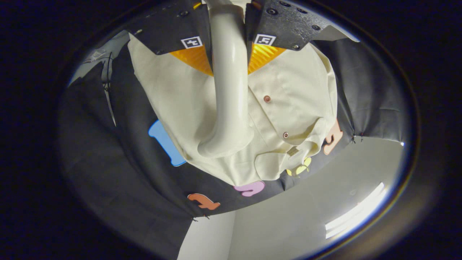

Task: Iron the clothes twice with a garment steamer, once on the left side and once on the right side.

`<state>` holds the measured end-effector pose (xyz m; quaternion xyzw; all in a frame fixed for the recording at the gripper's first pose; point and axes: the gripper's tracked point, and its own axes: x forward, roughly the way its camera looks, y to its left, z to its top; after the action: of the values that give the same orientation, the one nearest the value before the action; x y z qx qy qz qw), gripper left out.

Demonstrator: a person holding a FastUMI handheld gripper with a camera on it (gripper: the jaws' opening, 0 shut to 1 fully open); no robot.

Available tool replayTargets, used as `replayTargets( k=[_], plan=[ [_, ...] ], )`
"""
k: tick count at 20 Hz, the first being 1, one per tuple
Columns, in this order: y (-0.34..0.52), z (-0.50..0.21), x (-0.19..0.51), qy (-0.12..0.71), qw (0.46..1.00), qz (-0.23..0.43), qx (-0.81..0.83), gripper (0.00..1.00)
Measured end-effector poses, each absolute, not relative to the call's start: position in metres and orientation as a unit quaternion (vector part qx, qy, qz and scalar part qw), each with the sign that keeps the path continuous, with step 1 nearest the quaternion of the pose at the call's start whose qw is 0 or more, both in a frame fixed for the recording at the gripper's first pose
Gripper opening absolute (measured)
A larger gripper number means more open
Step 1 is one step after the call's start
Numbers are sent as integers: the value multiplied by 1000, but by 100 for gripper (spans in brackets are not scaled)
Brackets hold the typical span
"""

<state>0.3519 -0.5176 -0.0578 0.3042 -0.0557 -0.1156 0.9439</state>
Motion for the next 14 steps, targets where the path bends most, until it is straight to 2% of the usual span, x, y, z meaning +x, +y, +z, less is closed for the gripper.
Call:
replayTargets(
  k=[14],
  plan=[
    [-508, -177, 312, 14, 930, -136, 340, 38]
  ],
)
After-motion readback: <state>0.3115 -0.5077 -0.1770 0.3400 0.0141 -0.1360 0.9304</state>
